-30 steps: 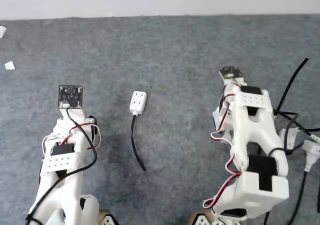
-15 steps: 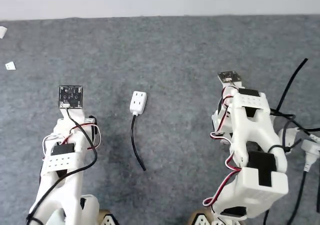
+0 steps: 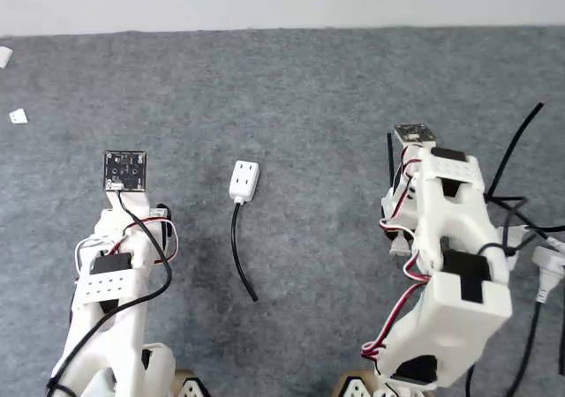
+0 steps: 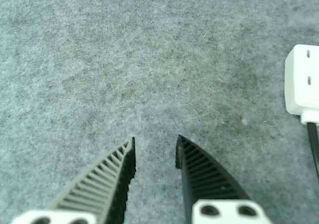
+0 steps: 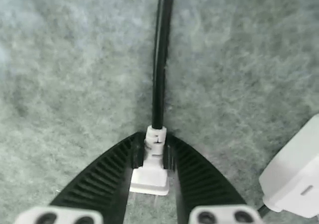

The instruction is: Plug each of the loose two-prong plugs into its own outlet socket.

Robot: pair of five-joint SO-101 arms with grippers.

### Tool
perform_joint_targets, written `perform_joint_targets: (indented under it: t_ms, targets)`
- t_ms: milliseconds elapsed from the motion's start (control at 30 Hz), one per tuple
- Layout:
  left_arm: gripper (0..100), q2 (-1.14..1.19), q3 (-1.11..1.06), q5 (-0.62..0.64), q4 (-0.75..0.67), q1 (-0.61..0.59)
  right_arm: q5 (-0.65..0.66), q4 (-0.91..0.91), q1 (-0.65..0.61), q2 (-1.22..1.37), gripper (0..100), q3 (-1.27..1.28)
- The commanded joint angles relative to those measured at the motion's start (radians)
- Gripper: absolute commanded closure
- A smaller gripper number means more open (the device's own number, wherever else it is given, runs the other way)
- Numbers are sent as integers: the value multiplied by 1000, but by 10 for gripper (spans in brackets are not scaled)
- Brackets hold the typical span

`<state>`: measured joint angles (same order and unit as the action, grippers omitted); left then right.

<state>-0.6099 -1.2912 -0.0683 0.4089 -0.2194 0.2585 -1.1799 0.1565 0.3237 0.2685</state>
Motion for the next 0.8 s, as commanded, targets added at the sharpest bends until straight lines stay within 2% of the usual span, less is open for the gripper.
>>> perform_joint_targets:
  t_ms: [0,400,533,633,767]
  targets:
    - [874,-25,4,9,-28,-9,-5,-22,30,27,987,-74]
    - [874,-21,7,9,-23,-6,-14,-21,10,-226,989,8]
    - [874,-14,33,9,38,-5,-14,-44,-19,-389,990,78]
    - [874,57,82,11,55,-3,-14,-82,-67,-529,990,112]
    - [874,255,246,9,164,20,-14,-145,-179,-716,990,137]
